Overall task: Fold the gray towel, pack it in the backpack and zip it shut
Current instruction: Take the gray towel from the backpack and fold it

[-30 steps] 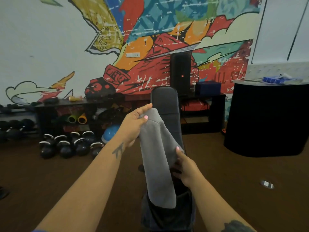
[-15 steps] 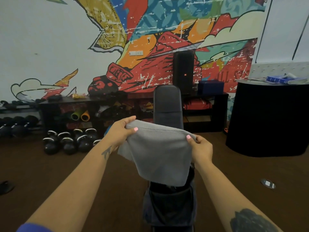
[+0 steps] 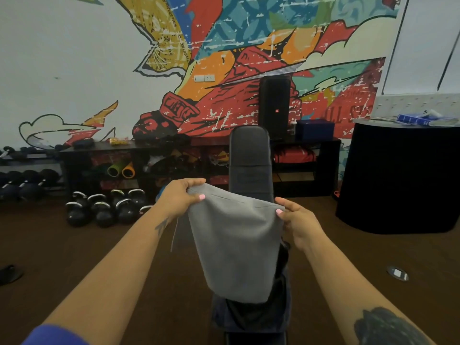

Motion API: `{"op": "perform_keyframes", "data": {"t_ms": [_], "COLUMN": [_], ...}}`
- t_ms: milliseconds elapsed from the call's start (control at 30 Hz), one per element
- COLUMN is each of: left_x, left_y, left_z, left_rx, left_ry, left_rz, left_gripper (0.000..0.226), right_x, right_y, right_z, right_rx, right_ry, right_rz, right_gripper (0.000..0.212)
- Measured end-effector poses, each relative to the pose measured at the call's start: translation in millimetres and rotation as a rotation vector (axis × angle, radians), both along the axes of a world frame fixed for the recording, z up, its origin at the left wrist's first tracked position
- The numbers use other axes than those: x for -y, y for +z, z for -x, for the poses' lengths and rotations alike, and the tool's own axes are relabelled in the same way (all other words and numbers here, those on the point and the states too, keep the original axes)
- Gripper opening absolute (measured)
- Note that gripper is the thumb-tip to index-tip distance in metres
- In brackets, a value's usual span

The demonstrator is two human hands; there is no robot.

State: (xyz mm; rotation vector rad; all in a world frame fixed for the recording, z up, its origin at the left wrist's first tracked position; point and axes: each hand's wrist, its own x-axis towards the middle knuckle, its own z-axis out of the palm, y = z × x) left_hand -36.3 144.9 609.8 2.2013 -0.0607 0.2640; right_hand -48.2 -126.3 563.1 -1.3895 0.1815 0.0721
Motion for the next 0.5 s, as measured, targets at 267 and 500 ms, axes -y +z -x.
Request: {"op": "perform_keyframes", "data": {"t_ms": [267, 500], "left_x": [0.9, 8.7], "left_y": [4.4, 7.1], "left_z": [8.6, 14.6], "left_rx": [0.017, 0.013], "left_ry": [0.086, 0.184], "left_rz": [-0.132, -0.091], "left_gripper": [0.035, 0.023], "right_x": [3.9, 10.2], "right_y": [13.4, 19.1], "right_z": [2.8, -5.2], "right_rx": [0.143, 0.243], "right_ry": [-0.175, -0.262], "right_rz": [0.162, 0.353], "right_gripper": [0.028, 0.012]}}
